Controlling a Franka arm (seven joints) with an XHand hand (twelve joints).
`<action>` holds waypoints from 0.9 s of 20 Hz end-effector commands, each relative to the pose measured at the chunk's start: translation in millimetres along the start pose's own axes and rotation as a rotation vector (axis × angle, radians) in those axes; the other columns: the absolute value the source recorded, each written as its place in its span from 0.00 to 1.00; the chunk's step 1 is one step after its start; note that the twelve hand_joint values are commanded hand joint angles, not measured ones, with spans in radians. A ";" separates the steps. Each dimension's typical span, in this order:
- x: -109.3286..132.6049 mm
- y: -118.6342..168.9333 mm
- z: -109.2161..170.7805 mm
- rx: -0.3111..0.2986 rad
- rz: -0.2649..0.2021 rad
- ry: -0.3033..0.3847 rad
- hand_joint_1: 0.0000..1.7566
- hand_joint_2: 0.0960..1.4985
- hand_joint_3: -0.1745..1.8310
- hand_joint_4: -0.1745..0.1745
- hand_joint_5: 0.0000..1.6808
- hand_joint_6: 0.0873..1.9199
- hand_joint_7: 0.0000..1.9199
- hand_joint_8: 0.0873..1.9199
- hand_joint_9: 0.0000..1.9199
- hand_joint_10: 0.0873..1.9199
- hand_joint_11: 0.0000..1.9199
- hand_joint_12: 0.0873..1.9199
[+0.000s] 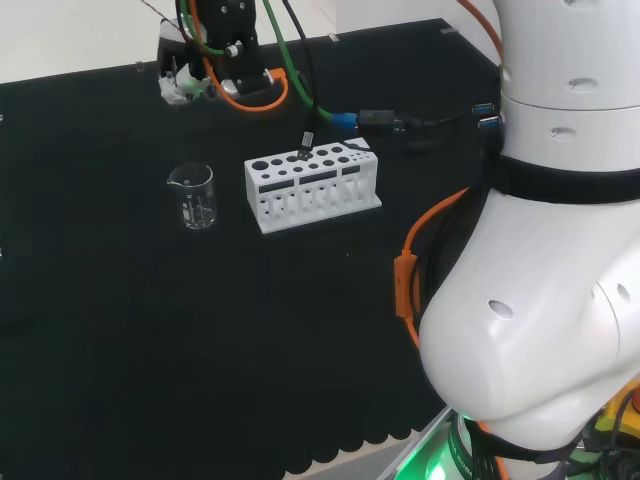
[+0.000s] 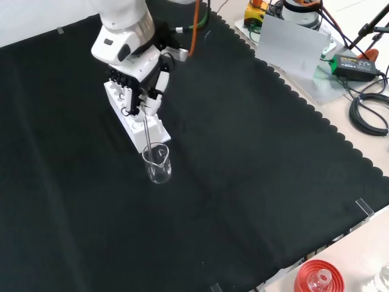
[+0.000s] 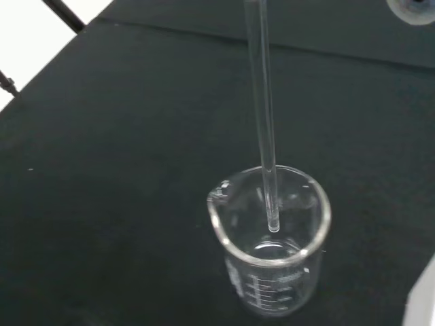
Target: Stir in the beaker to the left of the white test tube rack with the glass rod.
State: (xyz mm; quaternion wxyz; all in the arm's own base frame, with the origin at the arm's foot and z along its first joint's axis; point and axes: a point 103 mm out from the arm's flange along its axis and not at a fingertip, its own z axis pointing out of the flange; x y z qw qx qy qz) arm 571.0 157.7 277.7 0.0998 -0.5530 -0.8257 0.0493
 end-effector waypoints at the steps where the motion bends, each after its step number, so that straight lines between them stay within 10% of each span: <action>1: -14.2 -6.9 -0.6 0.004 0.015 -0.002 0.68 0.73 0.00 0.00 0.68 0.37 0.85 0.16 0.93 0.09 0.83 0.38; 18: 28.0 -26.3 12.9 0.020 -0.016 -0.007 0.68 0.73 0.00 0.00 0.68 0.37 0.86 0.16 0.93 0.09 0.83 0.38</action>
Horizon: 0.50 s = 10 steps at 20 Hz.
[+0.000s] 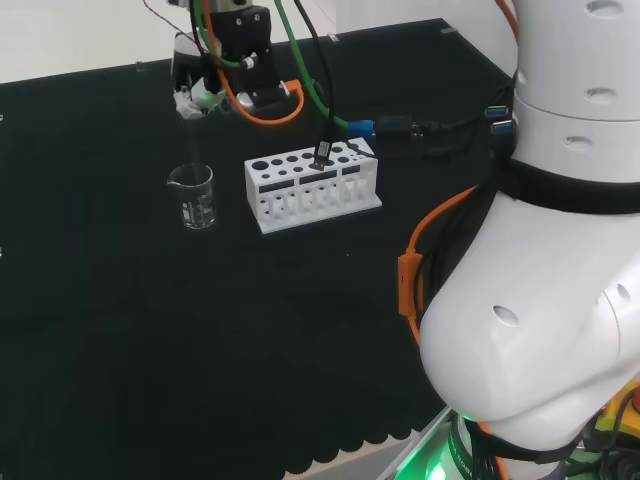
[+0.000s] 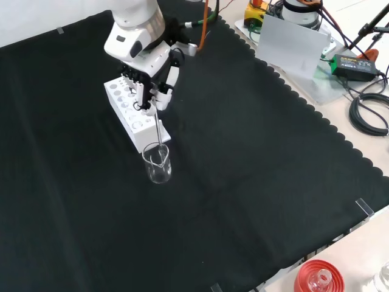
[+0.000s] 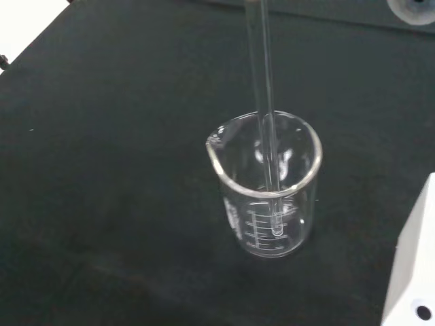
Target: Stir in the beaker to the left of the white test tube rack with the glass rod.
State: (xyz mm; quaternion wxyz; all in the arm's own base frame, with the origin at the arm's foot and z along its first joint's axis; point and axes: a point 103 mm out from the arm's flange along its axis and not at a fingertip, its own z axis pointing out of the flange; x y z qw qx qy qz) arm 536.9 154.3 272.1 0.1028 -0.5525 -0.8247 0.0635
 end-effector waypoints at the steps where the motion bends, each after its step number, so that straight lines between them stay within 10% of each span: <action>1: 21.7 6.5 -1.2 -0.009 -0.024 0.004 0.68 0.73 0.00 0.00 0.68 0.37 0.86 0.16 0.93 0.09 0.83 0.38; 10: 16.0 24.7 -6.4 -0.012 -0.027 0.031 0.68 0.73 0.00 0.00 0.68 0.37 0.86 0.16 0.93 0.09 0.83 0.38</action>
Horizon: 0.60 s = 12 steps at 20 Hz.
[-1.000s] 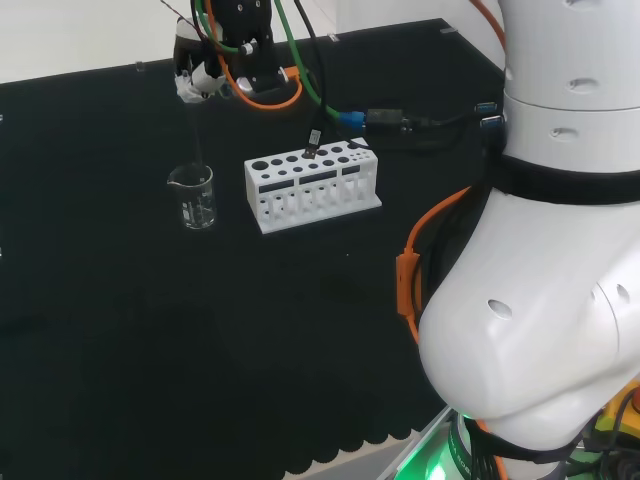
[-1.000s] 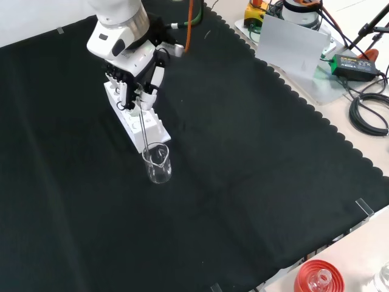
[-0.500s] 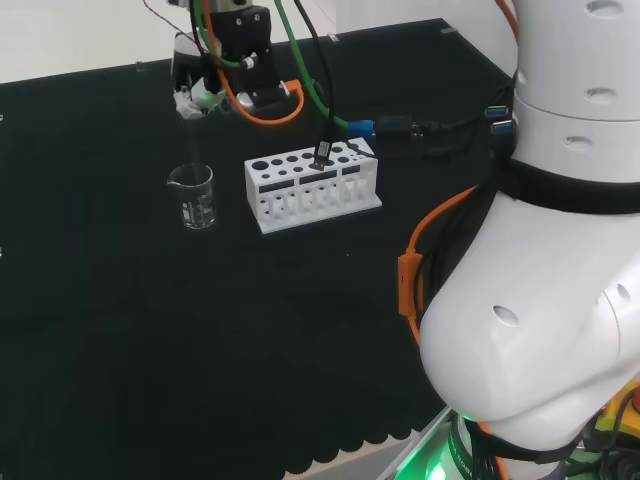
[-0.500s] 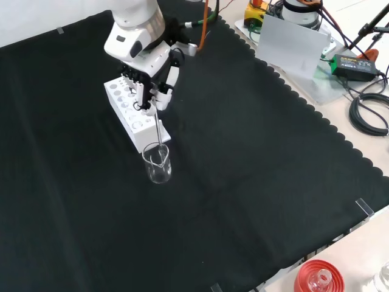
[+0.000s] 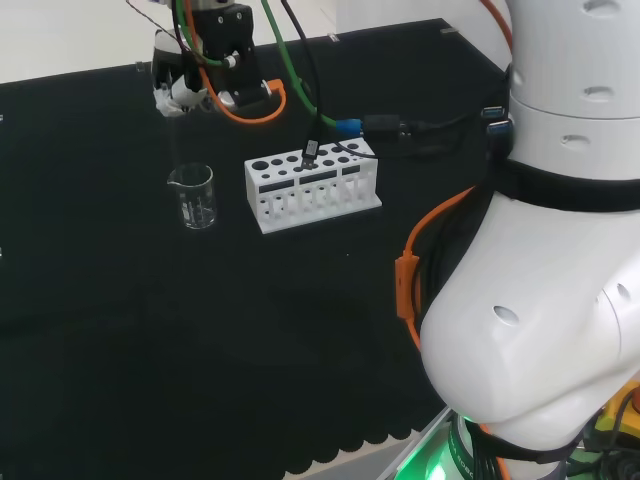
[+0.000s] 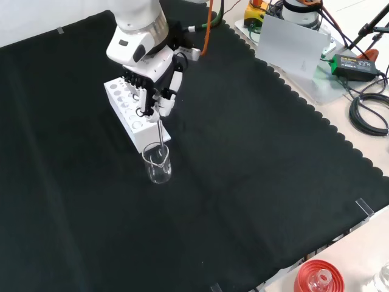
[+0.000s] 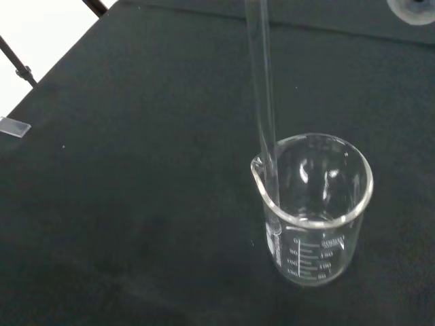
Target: Stir in the beaker to the left of the white test tube rack with the glass rod.
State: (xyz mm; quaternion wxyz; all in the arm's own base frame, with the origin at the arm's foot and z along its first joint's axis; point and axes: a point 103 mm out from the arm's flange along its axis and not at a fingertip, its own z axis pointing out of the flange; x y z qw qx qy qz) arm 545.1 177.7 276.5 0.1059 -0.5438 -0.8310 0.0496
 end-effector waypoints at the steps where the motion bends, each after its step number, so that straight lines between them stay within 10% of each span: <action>1: -6.9 11.3 -0.3 0.010 0.000 0.017 0.68 0.73 0.00 0.00 0.68 0.37 0.86 0.16 0.93 0.09 0.83 0.38; 12: -53.9 12.2 0.3 0.016 0.046 0.014 0.68 0.73 0.00 0.00 0.68 0.37 0.85 0.16 0.92 0.09 0.83 0.38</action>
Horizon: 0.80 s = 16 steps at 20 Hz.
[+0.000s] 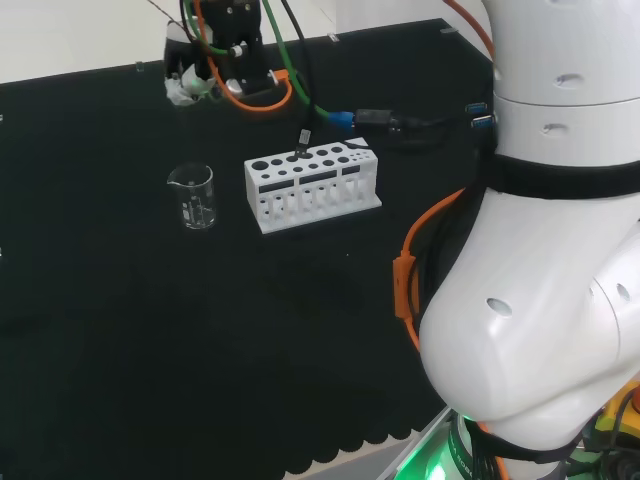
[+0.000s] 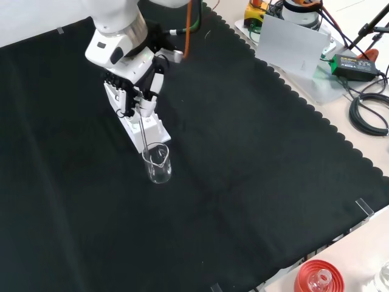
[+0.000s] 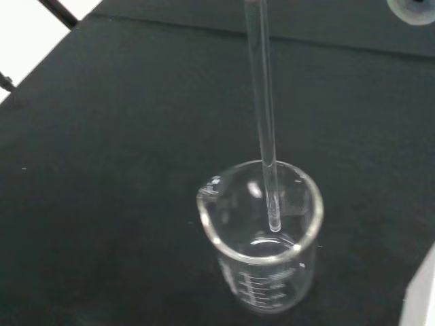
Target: Stir in the beaker to the left of the white test tube rack with the glass rod.
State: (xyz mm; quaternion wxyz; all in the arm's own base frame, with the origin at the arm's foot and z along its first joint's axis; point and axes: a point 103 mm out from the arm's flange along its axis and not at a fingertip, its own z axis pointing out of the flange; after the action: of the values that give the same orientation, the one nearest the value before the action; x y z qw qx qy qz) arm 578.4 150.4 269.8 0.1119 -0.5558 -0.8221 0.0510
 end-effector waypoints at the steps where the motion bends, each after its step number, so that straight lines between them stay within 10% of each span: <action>1: -16.8 -9.7 3.1 0.009 0.019 0.009 0.68 0.73 0.00 0.00 0.68 0.38 0.85 0.16 0.92 0.09 0.83 0.38; 16: 31.5 -41.0 12.8 0.007 -0.022 0.007 0.68 0.73 0.00 0.00 0.68 0.38 0.86 0.16 0.92 0.09 0.83 0.38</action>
State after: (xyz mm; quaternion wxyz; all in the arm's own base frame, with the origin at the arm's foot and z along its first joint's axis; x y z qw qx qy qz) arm 537.1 143.3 265.0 0.1224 -0.5547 -0.8210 0.0574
